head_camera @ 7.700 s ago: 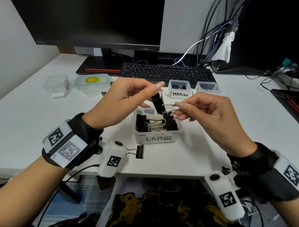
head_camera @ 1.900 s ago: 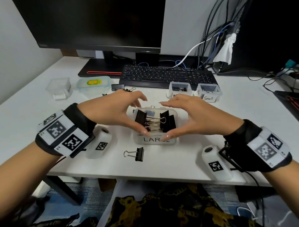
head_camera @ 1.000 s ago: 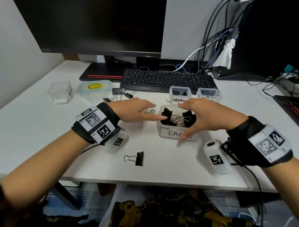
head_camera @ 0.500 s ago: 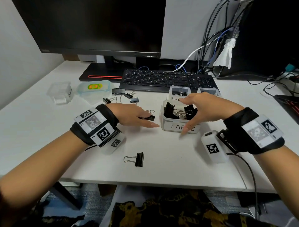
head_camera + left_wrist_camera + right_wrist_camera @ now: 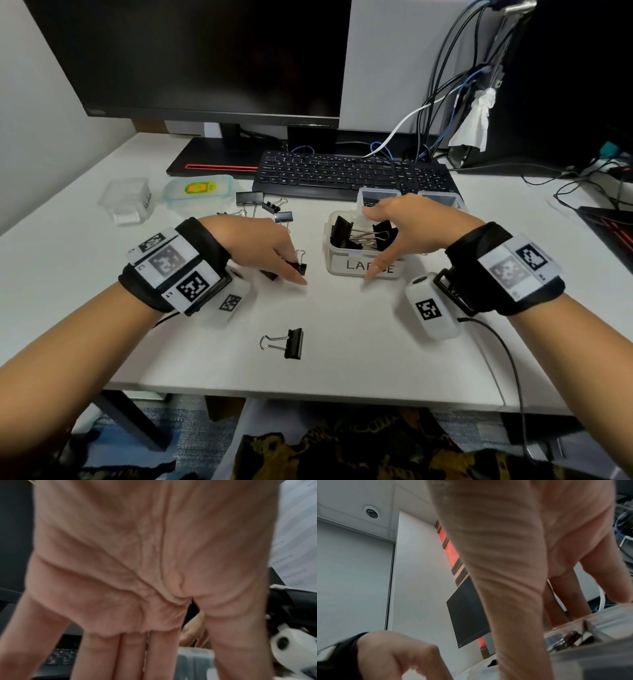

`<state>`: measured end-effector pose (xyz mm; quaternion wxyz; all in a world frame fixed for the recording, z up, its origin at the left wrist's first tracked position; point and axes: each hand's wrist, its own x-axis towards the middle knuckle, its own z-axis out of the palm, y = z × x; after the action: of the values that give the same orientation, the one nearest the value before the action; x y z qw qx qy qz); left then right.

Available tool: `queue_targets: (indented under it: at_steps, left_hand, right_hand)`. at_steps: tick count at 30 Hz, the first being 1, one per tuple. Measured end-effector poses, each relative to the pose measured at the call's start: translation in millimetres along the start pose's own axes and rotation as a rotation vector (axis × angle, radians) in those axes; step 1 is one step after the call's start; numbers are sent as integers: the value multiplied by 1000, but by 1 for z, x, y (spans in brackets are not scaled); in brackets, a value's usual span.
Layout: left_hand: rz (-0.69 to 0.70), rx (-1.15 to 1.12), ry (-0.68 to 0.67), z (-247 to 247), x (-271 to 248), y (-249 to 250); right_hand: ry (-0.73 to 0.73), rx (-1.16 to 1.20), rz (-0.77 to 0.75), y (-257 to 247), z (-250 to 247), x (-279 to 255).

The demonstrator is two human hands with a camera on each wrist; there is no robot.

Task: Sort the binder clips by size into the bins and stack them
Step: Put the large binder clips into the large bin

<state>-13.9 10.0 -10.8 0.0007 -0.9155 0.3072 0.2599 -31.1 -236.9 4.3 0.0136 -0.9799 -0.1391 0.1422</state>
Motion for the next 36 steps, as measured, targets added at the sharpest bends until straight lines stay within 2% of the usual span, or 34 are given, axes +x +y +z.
queue_targets:
  at_steps: [8,13,18,21,23,27,32,36]
  left_hand:
    - [-144,-58,349,-35,10,-44]
    - [-315,-78,511,-50,23,-69]
    - [-540,-7,335,-42,35,-90]
    - [-767,-24,396,-40,33,-112]
    - [-867,-59,412,-41,26,-125]
    - [-826,-163,452,-40,14,-139]
    - [-858,-100,565,-35,1,-147]
    - [-866,-125,565,-31,-10,-154]
  right_hand:
    - [21,-113,-49,-26,-4,22]
    - [18,-129,-51,-43,-9,34]
    - [4,-89,-34,-54,-13,50]
    - [-6,-78,-26,-55,-18,59]
    - [-7,-67,-18,-56,-22,64]
    - [-3,-38,14,-55,-25,80]
    - [6,2,67,-53,-26,98]
    - [9,-13,37,-53,-31,105]
